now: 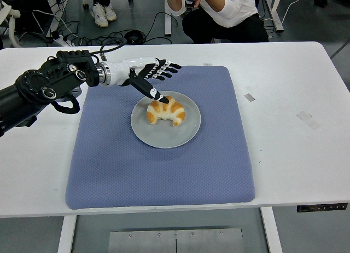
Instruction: Place the bread on the plate
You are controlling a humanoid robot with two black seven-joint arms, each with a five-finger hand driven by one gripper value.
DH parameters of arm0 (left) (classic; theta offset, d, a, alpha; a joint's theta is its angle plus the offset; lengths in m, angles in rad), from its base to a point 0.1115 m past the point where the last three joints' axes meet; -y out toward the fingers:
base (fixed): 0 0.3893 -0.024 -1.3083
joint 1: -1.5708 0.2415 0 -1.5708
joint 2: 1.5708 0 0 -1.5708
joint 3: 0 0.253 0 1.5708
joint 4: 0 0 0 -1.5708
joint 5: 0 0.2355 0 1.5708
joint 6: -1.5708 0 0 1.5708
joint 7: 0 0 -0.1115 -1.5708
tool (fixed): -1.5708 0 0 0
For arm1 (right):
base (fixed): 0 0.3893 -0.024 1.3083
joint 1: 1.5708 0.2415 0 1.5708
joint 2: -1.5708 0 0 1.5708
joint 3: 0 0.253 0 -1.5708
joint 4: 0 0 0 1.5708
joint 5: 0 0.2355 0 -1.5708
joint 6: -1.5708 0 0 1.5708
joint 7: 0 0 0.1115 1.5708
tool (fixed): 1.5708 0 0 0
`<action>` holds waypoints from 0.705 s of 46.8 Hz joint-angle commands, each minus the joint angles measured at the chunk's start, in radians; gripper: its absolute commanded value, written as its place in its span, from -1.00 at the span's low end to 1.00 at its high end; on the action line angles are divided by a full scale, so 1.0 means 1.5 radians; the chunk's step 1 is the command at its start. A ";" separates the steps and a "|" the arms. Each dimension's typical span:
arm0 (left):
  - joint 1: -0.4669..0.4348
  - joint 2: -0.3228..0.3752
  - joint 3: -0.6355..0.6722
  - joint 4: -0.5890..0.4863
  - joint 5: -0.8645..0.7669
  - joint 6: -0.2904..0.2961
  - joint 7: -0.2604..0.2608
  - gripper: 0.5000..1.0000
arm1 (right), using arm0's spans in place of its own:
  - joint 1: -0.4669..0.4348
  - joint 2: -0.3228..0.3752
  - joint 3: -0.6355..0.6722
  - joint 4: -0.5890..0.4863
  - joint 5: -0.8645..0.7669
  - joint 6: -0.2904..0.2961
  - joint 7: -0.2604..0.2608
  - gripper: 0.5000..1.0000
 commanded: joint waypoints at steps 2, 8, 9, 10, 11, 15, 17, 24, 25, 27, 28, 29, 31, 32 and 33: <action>-0.002 0.005 -0.003 0.001 -0.026 0.001 0.000 0.88 | 0.000 0.000 0.001 0.001 0.000 0.000 0.000 1.00; -0.005 0.022 -0.006 0.001 -0.045 0.004 0.000 0.88 | 0.000 0.000 0.001 0.001 0.000 0.000 0.000 1.00; -0.006 0.025 -0.009 0.001 -0.048 0.004 0.000 0.88 | 0.000 0.000 0.001 0.001 0.000 0.000 0.000 1.00; -0.007 0.026 -0.012 0.001 -0.049 0.004 0.000 0.88 | 0.000 0.000 0.001 0.001 0.000 0.000 0.000 1.00; -0.007 0.028 -0.016 0.002 -0.051 0.005 0.000 0.88 | 0.000 0.000 0.001 0.001 0.000 0.000 0.000 1.00; -0.007 0.029 -0.036 0.011 -0.052 0.006 0.001 0.88 | -0.001 0.000 0.000 0.001 0.000 0.000 0.000 1.00; -0.008 0.032 -0.049 0.020 -0.052 0.007 0.001 0.88 | -0.001 0.000 0.000 0.000 0.000 0.000 0.000 1.00; -0.013 0.032 -0.100 0.057 -0.052 0.007 0.002 0.88 | 0.000 0.000 0.000 0.001 0.000 0.000 0.000 1.00; -0.013 0.032 -0.105 0.061 -0.052 0.007 0.002 0.88 | 0.000 0.000 0.000 0.001 0.000 0.000 0.000 1.00; -0.016 0.032 -0.114 0.069 -0.053 0.007 0.002 0.88 | -0.001 0.000 0.001 0.001 0.000 0.000 0.000 1.00; -0.017 0.033 -0.118 0.072 -0.053 0.007 0.002 0.88 | 0.000 0.000 0.001 0.001 0.000 0.000 0.000 1.00; -0.018 0.034 -0.120 0.076 -0.053 0.007 0.002 0.88 | -0.001 0.000 0.001 0.001 0.000 0.000 0.000 1.00; -0.020 0.037 -0.125 0.083 -0.053 0.007 0.002 0.88 | -0.001 0.000 0.001 0.002 0.000 0.000 0.000 1.00; -0.020 0.040 -0.126 0.085 -0.053 0.007 0.002 0.88 | 0.000 0.000 0.001 0.002 0.000 0.000 0.000 1.00; -0.020 0.042 -0.128 0.087 -0.053 0.007 0.002 0.88 | 0.000 0.000 0.001 0.002 0.000 0.000 0.000 1.00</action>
